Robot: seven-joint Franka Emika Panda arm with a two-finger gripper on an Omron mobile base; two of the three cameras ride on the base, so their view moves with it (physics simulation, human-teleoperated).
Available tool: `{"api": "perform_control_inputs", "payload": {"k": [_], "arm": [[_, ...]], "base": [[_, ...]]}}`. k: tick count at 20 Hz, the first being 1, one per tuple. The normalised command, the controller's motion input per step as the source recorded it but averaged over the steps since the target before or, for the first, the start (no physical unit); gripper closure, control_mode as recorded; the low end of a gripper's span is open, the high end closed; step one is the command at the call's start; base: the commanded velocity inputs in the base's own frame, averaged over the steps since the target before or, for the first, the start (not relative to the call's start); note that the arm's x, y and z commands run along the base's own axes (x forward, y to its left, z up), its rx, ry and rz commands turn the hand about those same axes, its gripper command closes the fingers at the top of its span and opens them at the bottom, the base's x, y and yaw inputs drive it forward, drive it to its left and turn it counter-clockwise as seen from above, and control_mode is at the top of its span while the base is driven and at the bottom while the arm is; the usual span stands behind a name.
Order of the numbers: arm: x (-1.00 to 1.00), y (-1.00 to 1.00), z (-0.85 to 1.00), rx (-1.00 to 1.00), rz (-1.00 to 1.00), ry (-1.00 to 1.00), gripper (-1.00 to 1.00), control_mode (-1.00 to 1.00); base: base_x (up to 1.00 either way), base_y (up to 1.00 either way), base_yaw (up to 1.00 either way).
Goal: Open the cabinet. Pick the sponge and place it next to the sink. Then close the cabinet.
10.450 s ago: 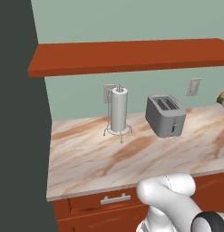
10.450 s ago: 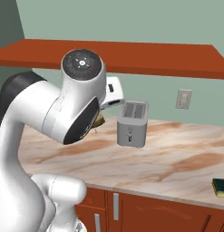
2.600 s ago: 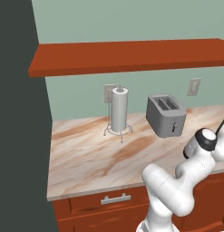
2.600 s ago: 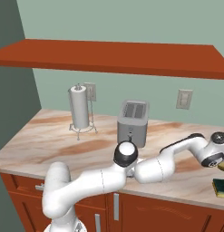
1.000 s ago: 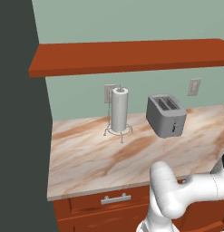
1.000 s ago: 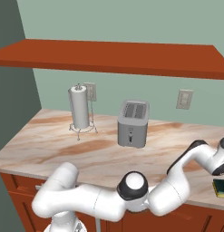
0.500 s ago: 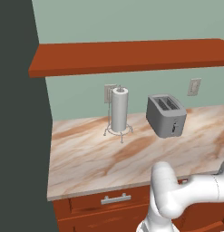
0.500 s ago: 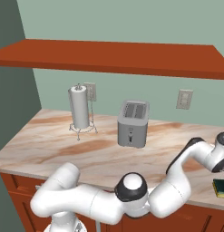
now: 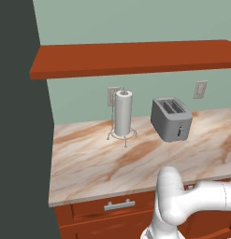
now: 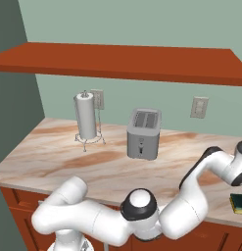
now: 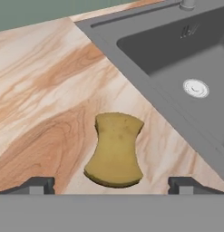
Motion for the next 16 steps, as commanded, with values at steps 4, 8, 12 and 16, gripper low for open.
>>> {"api": "perform_control_inputs", "payload": {"k": [4, 8, 12, 16], "arm": [[-0.22, 0.12, 0.17, 0.0, 0.0, 0.04, -1.0, -1.0], [-0.18, 0.18, 0.18, 0.0, 0.0, 0.07, -1.0, -1.0], [-0.14, 0.25, 0.14, 0.0, 0.02, 0.1, -1.0, -1.0], [-0.13, 0.27, 0.13, 0.0, 0.03, 0.11, -1.0, -1.0]], "base": [[0.0, 0.0, 0.0], [0.0, 0.0, 0.0], [0.0, 0.0, 0.0], [0.0, 0.0, 0.0]]}}
